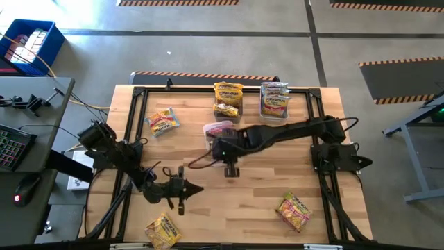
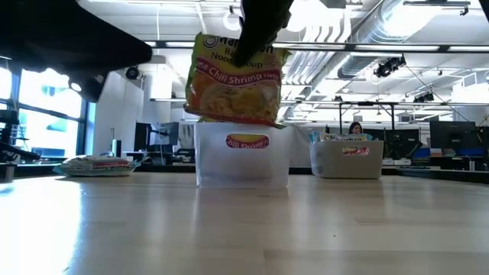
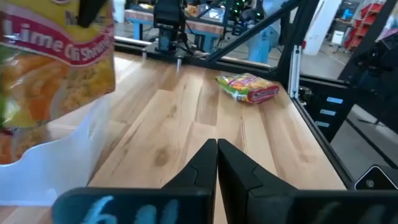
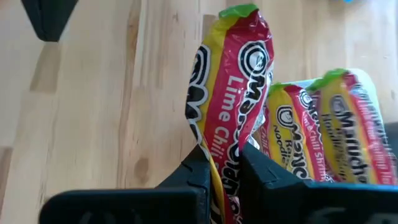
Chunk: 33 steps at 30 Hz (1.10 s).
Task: Sort Maruchan noodles
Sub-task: Put the green noodle pack into the transparent bin
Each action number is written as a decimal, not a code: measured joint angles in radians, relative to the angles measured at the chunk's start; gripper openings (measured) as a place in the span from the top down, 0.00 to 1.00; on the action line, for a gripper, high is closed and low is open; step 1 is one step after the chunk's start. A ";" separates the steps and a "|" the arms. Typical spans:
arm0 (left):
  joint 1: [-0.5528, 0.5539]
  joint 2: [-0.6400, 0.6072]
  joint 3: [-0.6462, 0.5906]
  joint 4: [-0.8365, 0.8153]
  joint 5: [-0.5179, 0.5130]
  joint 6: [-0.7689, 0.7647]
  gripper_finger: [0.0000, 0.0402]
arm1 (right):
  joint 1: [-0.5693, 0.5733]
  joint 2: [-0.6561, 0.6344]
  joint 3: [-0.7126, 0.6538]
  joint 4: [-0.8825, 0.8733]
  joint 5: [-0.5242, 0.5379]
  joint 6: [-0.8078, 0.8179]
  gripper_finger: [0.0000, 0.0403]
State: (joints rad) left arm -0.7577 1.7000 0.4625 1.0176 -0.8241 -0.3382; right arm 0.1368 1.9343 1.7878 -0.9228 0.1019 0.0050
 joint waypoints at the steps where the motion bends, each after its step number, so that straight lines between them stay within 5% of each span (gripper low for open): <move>1: 0.014 0.000 0.000 0.000 0.023 0.000 0.99 | -0.007 0.000 0.002 -0.003 -0.013 -0.006 0.94; 10: 0.098 0.000 0.000 -0.002 0.149 0.004 0.99 | -0.028 -0.010 0.105 -0.113 -0.054 -0.163 0.95; 14: 0.111 0.000 0.000 -0.002 0.160 0.017 0.99 | -0.081 -0.005 0.066 -0.105 -0.109 -0.233 0.95; 20: 0.112 0.000 0.000 0.000 0.160 0.018 0.99 | -0.102 -0.002 0.042 -0.081 -0.006 -0.327 0.95; 33: 0.112 0.000 0.002 0.006 0.160 0.009 0.99 | -0.205 0.006 -0.121 0.097 -0.058 -0.488 0.95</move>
State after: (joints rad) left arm -0.6456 1.7004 0.4644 1.0233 -0.6643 -0.3294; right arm -0.0679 1.9404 1.6669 -0.8263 0.0443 -0.4825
